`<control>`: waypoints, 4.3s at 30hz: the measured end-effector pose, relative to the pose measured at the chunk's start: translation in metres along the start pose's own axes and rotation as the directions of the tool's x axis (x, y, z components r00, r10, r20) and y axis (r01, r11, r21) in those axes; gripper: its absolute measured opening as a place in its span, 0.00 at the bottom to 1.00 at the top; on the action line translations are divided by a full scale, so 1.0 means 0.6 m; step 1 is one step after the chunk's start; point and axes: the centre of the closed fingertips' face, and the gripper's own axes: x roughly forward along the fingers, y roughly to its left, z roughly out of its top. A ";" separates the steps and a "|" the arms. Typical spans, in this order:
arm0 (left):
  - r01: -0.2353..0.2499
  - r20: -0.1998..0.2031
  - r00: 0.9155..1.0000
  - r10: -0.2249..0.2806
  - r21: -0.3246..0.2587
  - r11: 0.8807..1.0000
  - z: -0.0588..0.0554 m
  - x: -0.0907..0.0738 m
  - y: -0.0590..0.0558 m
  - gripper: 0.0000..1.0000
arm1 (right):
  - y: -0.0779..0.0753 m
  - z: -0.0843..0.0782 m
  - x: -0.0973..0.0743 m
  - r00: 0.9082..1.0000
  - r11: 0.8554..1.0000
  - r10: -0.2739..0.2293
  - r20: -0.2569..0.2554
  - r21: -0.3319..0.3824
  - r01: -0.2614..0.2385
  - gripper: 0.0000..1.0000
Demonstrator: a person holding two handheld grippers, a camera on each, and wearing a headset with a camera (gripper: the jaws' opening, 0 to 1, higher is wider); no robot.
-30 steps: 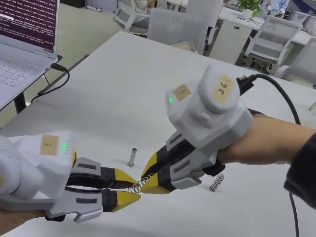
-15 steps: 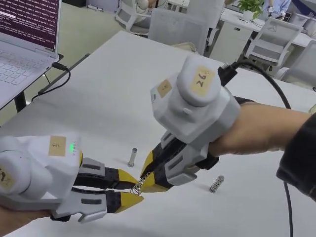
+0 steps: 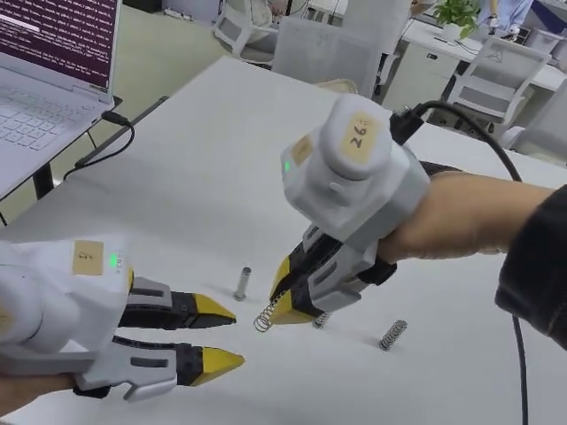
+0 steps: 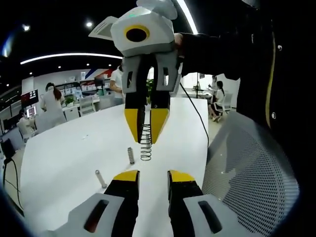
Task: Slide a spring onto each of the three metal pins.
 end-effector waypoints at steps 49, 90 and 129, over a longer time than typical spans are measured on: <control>-0.196 -0.056 0.980 0.192 -0.091 0.976 -0.059 -0.049 0.043 0.66 | -0.166 -0.011 0.061 0.990 0.991 -0.113 -0.079 0.064 0.119 0.08; -0.192 -0.065 0.980 0.186 -0.095 0.977 -0.066 -0.039 0.039 0.61 | -0.180 -0.023 0.110 0.988 0.998 -0.037 -0.153 0.042 0.044 0.08; -0.191 -0.070 0.980 0.184 -0.102 0.976 -0.071 -0.041 0.042 0.59 | -0.175 -0.061 0.186 0.972 0.999 -0.011 -0.236 0.028 0.018 0.08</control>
